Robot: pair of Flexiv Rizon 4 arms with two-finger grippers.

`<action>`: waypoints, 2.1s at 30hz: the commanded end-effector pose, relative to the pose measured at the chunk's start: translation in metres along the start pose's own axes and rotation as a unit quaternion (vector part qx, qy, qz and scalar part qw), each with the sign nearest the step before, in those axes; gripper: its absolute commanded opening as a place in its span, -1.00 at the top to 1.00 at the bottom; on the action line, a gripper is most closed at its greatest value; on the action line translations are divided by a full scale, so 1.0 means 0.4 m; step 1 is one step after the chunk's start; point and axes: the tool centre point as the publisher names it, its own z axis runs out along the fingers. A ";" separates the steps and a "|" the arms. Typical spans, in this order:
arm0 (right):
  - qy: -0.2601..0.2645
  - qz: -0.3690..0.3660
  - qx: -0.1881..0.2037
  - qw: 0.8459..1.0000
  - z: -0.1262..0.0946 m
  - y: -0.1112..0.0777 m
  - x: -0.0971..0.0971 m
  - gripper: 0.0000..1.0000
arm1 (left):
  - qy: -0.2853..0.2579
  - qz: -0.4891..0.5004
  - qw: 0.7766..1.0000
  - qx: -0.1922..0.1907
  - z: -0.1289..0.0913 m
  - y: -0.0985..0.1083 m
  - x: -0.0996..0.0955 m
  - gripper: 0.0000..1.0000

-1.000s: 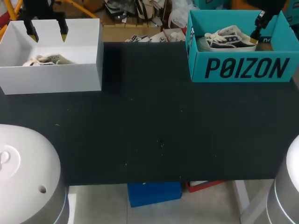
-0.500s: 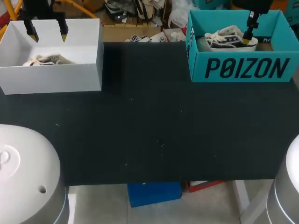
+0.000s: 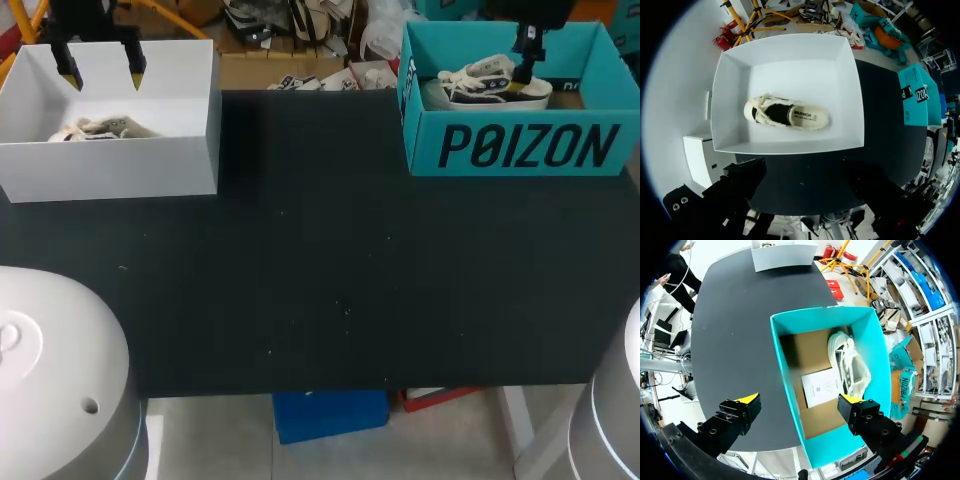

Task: Take the shoe out of the shoebox, open the shoe tongue, remove and reinsert the insole, then place the shoe into the shoebox

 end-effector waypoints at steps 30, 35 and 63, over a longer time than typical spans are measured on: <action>0.027 -0.070 0.036 0.997 0.288 0.073 -0.293 0.12 | -0.001 0.000 1.000 -0.001 -0.002 0.000 0.000 -1.00; 0.026 -0.064 0.043 0.997 0.324 0.050 -0.336 0.18 | -0.001 0.000 1.000 -0.001 -0.002 0.000 0.000 -1.00; 0.037 -0.039 0.052 0.997 0.465 -0.065 -0.357 0.27 | -0.001 0.000 1.000 -0.001 -0.002 0.000 0.000 -1.00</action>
